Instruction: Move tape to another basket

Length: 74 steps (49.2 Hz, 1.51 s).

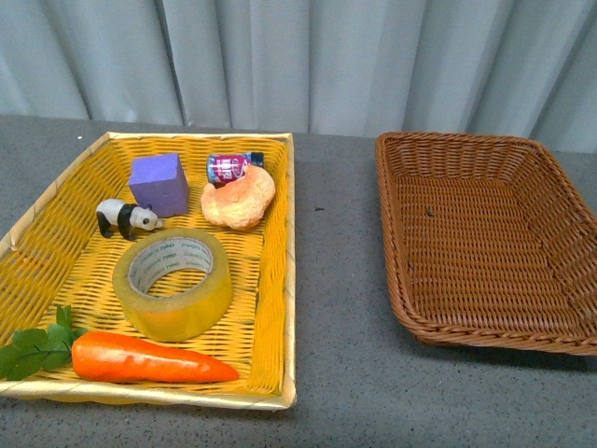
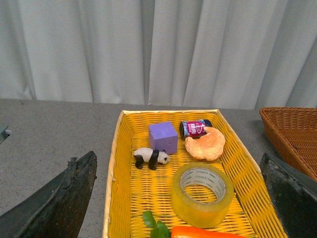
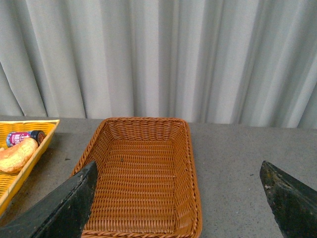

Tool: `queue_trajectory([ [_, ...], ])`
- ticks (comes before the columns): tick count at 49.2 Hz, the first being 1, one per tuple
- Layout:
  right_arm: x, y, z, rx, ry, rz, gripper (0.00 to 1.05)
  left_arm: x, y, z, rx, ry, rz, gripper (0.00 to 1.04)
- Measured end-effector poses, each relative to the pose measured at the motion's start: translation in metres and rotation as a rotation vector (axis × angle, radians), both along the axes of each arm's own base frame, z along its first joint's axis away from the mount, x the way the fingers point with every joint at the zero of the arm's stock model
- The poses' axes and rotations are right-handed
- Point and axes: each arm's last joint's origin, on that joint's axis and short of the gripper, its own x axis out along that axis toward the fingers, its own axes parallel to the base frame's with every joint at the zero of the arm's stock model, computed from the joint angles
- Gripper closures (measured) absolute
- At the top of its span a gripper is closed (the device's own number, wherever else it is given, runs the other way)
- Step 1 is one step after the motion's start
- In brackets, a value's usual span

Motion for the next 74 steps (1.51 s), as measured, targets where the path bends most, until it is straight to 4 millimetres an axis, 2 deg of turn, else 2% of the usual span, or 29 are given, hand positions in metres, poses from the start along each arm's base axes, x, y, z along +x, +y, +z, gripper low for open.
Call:
queue_trajectory([
  [40, 0.0, 0.0, 0.0, 0.0, 0.0, 0.0, 0.09, 0.0, 0.0, 0.0, 0.0, 0.0, 0.0, 0.07],
  [45, 0.0, 0.0, 0.0, 0.0, 0.0, 0.0, 0.09, 0.003, 0.001, -0.004, -0.059, 0.112, 0.062, 0.07],
  [52, 0.0, 0.0, 0.0, 0.0, -0.001, 0.0, 0.09, 0.021, 0.001, -0.006, -0.135, 0.21, 0.063, 0.07],
  [60, 0.0, 0.0, 0.0, 0.0, -0.001, 0.0, 0.09, 0.063, -0.005, 0.0, -0.157, 0.273, 0.033, 0.07],
  [61, 0.0, 0.0, 0.0, 0.0, -0.001, 0.0, 0.09, 0.074, -0.007, 0.0, -0.163, 0.29, 0.027, 0.07],
  [67, 0.0, 0.0, 0.0, 0.0, -0.001, 0.0, 0.09, 0.121, -0.017, -0.013, -0.168, 0.437, -0.012, 0.07],
  [74, 0.0, 0.0, 0.0, 0.0, -0.001, 0.0, 0.09, 0.146, -0.026, -0.027, -0.18, 0.546, -0.043, 0.07],
])
